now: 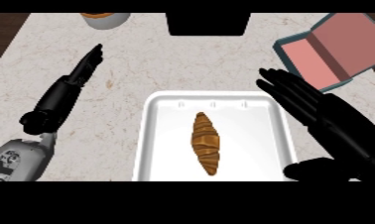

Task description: Pick the croissant from the tray and place it in the cardboard box

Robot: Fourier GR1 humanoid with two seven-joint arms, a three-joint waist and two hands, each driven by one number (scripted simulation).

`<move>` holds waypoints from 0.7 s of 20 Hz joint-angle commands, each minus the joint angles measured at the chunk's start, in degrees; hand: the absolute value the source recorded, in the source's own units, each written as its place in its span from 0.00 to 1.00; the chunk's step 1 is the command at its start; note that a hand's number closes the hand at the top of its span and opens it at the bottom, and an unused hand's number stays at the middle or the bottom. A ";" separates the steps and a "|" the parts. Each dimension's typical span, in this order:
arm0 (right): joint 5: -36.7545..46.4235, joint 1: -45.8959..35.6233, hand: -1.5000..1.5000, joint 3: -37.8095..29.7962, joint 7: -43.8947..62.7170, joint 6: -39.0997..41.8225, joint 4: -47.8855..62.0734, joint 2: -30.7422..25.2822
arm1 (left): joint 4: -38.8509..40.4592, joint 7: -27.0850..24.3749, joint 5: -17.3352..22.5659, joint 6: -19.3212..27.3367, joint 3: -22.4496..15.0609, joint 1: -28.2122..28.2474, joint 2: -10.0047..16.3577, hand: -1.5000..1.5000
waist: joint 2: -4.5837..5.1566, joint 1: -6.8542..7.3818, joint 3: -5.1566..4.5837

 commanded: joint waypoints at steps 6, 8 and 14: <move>5.59 -12.16 0.00 15.90 27.33 18.82 -7.73 4.36 | -0.82 2.36 -1.01 -0.21 0.33 -2.01 -1.25 0.50 | -0.11 0.63 -0.03; 5.97 -13.70 0.00 19.47 35.65 22.06 -9.77 8.65 | 1.62 0.00 -1.23 -1.08 0.13 -1.03 -2.05 0.50 | -0.11 0.23 -0.05; 7.98 -19.24 0.00 26.26 49.56 27.25 0.09 24.80 | -0.24 2.41 -2.34 -0.99 0.85 -1.46 -3.01 0.50 | -0.01 0.46 0.09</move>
